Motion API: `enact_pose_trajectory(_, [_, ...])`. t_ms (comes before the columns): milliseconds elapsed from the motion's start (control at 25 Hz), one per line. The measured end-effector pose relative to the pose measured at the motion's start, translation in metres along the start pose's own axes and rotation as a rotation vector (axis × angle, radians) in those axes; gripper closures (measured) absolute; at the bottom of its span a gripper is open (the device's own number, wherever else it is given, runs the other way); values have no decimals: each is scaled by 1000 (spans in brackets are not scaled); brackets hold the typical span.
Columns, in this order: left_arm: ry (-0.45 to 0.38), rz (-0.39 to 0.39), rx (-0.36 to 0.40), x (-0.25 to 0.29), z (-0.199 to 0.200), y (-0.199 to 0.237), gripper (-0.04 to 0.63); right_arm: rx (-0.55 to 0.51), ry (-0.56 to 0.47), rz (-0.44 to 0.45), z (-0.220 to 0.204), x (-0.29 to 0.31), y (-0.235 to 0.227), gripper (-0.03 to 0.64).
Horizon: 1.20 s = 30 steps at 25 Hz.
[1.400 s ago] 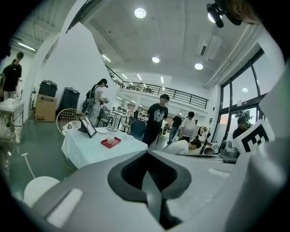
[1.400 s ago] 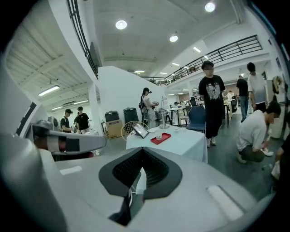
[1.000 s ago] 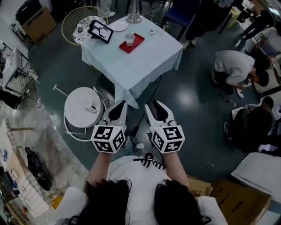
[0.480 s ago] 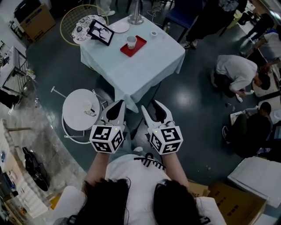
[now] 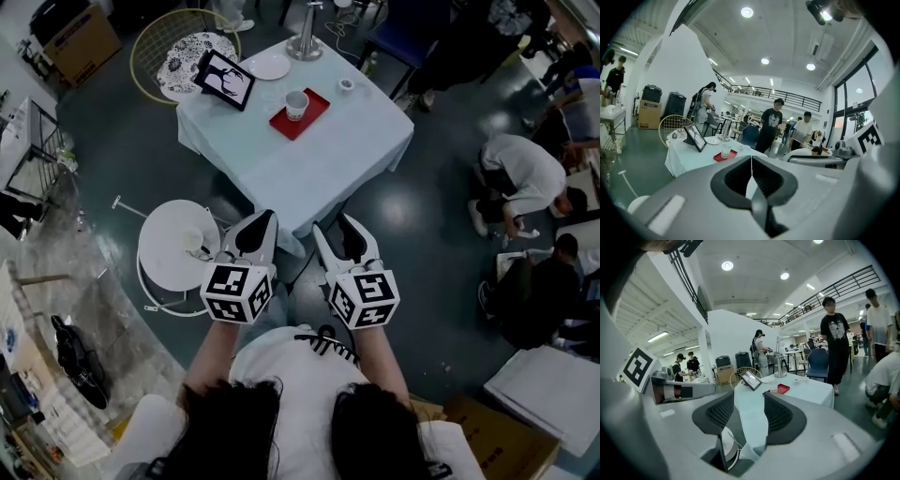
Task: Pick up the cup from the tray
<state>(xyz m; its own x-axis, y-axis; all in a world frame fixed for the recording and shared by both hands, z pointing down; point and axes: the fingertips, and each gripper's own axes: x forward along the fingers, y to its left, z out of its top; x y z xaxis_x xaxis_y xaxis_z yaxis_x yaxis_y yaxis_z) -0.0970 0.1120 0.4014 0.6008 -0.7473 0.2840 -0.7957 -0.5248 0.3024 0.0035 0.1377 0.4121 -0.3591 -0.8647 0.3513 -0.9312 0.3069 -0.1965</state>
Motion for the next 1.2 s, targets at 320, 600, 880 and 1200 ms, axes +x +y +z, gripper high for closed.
enact_pose_trajectory(320, [47,4,1,37,12,37,595,23,8,-38,18,44,-20,395])
enact_pose_trajectory(600, [53,-37,18,68,31,59,595,2,0,-165,32,62,-52,394])
enact_pose_trajectory(880, [81,-91,35,82,39,72,595,66,-22,-212,40,78,-57,394])
enact_pose_trajectory(1200, [66,-90,39,92,56,89,595,45,-31,-233,53,91,-53,393])
